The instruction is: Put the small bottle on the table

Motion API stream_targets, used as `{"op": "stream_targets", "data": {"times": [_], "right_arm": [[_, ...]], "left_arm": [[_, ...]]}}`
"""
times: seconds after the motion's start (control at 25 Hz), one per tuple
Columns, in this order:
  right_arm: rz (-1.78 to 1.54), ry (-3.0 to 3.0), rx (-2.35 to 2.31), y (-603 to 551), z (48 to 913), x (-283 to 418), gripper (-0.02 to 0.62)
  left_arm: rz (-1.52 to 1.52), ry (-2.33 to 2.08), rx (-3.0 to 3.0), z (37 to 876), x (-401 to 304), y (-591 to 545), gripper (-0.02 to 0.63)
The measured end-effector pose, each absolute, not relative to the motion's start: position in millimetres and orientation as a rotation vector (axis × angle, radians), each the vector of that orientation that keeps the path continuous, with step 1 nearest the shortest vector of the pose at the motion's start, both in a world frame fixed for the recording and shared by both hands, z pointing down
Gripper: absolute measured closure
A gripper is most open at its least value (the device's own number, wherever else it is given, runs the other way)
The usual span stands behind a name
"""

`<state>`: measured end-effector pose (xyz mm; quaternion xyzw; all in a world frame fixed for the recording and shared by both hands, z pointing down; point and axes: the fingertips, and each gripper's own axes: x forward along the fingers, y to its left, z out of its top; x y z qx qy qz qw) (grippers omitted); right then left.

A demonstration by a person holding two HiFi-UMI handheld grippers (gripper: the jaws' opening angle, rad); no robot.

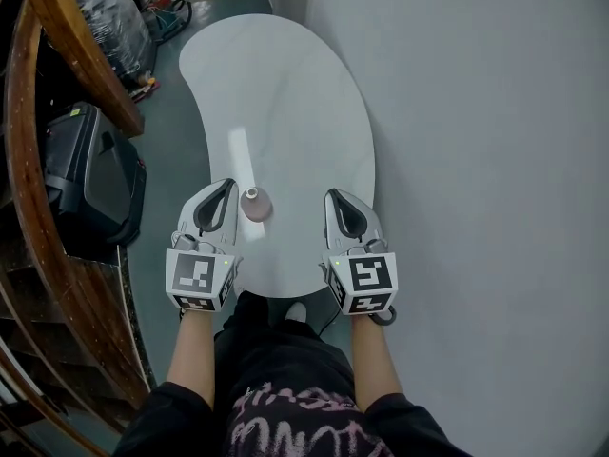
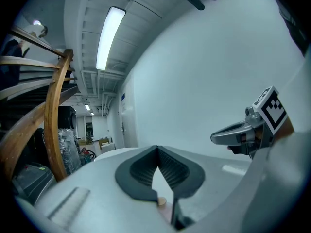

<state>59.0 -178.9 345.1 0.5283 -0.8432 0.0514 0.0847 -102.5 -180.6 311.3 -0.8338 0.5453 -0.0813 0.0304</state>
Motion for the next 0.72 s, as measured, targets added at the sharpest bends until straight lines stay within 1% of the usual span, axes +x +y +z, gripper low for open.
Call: {"op": "stream_targets", "data": {"times": [0.72], "right_arm": [[0.061,-2.534,1.632,-165.9,310.6,79.0,0.584]], "left_arm": [[-0.191,1.646,-2.523,281.5,-90.7,-167.0,0.606]]}}
